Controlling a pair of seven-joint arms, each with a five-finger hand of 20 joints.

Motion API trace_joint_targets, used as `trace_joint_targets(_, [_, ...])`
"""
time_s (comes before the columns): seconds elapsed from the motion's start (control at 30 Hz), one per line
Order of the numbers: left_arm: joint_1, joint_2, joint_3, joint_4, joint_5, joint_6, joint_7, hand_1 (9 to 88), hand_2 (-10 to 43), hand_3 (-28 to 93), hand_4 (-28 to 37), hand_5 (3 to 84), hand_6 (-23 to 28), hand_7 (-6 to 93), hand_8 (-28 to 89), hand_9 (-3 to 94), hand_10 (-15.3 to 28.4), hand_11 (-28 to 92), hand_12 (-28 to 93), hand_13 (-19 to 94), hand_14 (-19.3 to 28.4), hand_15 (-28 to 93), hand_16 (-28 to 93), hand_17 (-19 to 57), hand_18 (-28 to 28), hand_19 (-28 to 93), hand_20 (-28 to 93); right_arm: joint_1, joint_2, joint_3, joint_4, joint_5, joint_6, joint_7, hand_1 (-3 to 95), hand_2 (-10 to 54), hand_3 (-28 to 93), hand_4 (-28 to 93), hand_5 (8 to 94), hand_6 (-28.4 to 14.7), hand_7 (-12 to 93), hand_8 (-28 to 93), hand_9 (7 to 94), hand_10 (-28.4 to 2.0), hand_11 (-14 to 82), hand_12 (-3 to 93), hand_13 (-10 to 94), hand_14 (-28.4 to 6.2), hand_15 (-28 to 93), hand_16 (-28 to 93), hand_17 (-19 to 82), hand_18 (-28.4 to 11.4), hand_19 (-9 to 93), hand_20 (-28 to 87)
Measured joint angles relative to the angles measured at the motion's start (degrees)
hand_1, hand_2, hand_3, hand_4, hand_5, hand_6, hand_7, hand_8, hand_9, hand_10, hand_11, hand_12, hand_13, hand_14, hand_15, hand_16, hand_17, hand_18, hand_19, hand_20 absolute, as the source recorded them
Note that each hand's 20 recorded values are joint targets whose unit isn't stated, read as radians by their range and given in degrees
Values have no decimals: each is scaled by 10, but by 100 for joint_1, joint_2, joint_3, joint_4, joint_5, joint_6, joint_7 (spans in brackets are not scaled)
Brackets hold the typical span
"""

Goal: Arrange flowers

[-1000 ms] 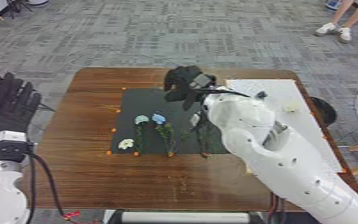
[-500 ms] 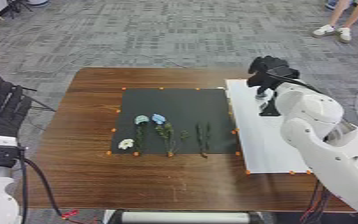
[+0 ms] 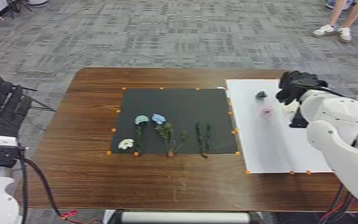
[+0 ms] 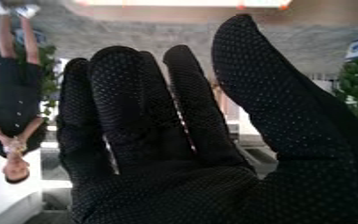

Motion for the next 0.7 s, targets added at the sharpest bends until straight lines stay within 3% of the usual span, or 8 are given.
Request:
trace_joint_targets(0.33, [-66, 11, 44, 0, 9, 3, -7, 214, 142, 711, -283, 398, 63, 78, -76, 296, 120, 135, 101, 212, 101, 147, -23, -41, 103, 182, 113, -1, -31, -137, 38, 123, -140, -101, 420, -95, 820, -274, 578, -30, 123, -106, 540, -120, 158, 147, 572, -141, 757, 270, 207, -242, 698, 345])
trace_joint_targets(0.7, [-108, 13, 87, 0, 9, 8, -6, 220, 140, 710, -283, 396, 64, 77, -75, 272, 113, 127, 101, 214, 100, 150, -24, -42, 105, 183, 112, 124, -159, -570, 310, 79, -189, -258, 437, -95, 819, -282, 576, -23, 131, -110, 536, -114, 157, 148, 579, -136, 753, 276, 216, -237, 697, 347])
